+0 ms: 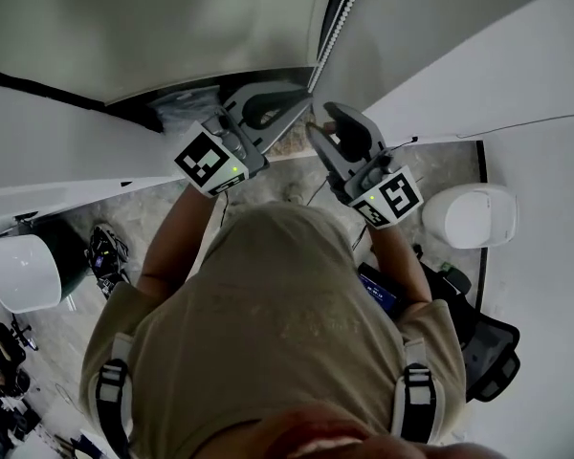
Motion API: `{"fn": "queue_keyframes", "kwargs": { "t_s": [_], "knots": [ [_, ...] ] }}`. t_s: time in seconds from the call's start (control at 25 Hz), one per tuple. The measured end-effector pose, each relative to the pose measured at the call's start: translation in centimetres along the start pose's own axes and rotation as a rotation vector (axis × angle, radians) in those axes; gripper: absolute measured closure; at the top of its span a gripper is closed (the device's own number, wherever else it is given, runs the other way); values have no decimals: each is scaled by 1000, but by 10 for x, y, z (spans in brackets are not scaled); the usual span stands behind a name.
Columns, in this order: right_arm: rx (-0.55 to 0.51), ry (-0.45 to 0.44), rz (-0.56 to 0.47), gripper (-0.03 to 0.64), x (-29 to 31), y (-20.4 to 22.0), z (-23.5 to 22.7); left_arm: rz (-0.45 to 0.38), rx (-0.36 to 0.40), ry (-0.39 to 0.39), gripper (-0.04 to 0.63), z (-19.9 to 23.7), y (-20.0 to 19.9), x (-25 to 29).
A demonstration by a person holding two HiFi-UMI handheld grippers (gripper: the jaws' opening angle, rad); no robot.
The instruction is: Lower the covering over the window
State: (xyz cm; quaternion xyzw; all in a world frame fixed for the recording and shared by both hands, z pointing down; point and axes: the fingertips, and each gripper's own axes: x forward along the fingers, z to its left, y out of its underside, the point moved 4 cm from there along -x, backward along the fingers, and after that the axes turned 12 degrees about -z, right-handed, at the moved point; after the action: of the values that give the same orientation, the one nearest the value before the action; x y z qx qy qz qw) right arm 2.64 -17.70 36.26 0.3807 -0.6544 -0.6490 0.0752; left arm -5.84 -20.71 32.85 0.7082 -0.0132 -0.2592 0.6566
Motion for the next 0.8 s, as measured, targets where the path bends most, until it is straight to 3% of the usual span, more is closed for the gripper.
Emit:
{"fn": "queue_keyframes", "kwargs": {
  "t_s": [0.08,0.24,0.28,0.36,0.48,0.52,0.6,0.76,0.8],
  "knots": [
    [-21,43,-84,462,11,-33,-4,56,-35,-8,578,-3,25,-13],
    [-94,-6,18,475,39,-36,4,56,-121,-10,578,-18,49,-32],
    [-84,-20,29,496,41,-35,6,54,-119,1,578,-25,48,-32],
    [-95,-23,31,601,41,-37,11,51,-123,22,578,-34,47,-32],
    [-101,4,32,606,37,-33,9,-66,-206,10,565,-19,31,-41],
    [-86,8,54,606,35,-24,6,-128,-238,-13,461,-8,18,-43],
    [-67,4,129,606,29,0,5,-187,-214,-33,448,8,-10,-36],
    [-63,-8,170,606,23,14,8,-80,-98,66,462,-5,-33,14],
    [-72,-8,172,606,22,14,8,-52,-97,72,561,-7,-31,21]
  ]
}}
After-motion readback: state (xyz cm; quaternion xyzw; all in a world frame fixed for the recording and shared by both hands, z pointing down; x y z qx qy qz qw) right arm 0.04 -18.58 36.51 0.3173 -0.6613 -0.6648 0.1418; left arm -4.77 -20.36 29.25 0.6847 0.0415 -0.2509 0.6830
